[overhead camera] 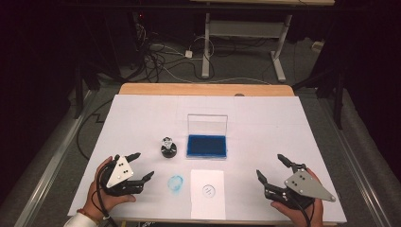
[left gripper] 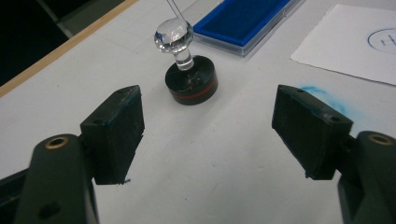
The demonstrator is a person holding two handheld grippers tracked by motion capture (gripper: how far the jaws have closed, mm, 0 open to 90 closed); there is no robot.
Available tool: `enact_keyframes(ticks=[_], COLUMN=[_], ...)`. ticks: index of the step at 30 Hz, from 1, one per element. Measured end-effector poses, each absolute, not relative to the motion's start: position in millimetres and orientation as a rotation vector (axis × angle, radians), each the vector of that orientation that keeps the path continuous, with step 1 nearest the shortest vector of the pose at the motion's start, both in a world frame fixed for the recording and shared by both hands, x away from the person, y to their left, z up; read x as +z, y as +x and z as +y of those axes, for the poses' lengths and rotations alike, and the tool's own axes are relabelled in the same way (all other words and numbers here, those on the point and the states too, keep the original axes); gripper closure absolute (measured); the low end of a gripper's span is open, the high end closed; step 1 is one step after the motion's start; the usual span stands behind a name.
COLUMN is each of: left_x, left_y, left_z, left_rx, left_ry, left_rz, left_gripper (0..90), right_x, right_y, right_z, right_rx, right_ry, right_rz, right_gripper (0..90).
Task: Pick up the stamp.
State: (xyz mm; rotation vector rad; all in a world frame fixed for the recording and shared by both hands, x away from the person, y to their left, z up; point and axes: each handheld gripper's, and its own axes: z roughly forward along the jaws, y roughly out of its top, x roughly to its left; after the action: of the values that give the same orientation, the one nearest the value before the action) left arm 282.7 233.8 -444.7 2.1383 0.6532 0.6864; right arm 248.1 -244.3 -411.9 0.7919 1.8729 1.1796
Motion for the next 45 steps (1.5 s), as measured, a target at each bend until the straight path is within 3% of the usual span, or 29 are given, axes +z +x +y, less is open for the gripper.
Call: enact_keyframes(ticks=[17, 34, 45], left_x=[-441.0, -422.5, -422.6], left_y=[286.9, 323.5, 357.4], left_z=[232.4, 224.8, 214.2], left_rx=[0.597, 0.587, 0.424], left_ry=[2.155, 2.257, 2.371], left_rz=[0.681, 0.691, 0.73], left_gripper=[25.0, 25.0, 26.7], right_x=[-413.9, -416.9, -421.1], right_y=[250.0, 250.5, 252.7], right_z=[-234.6, -234.1, -230.9], right_rx=[1.142, 1.107, 1.09], right_ry=[0.765, 0.766, 0.764], right_rz=[1.929, 1.935, 1.962], right_gripper=[23.5, 21.8, 22.3])
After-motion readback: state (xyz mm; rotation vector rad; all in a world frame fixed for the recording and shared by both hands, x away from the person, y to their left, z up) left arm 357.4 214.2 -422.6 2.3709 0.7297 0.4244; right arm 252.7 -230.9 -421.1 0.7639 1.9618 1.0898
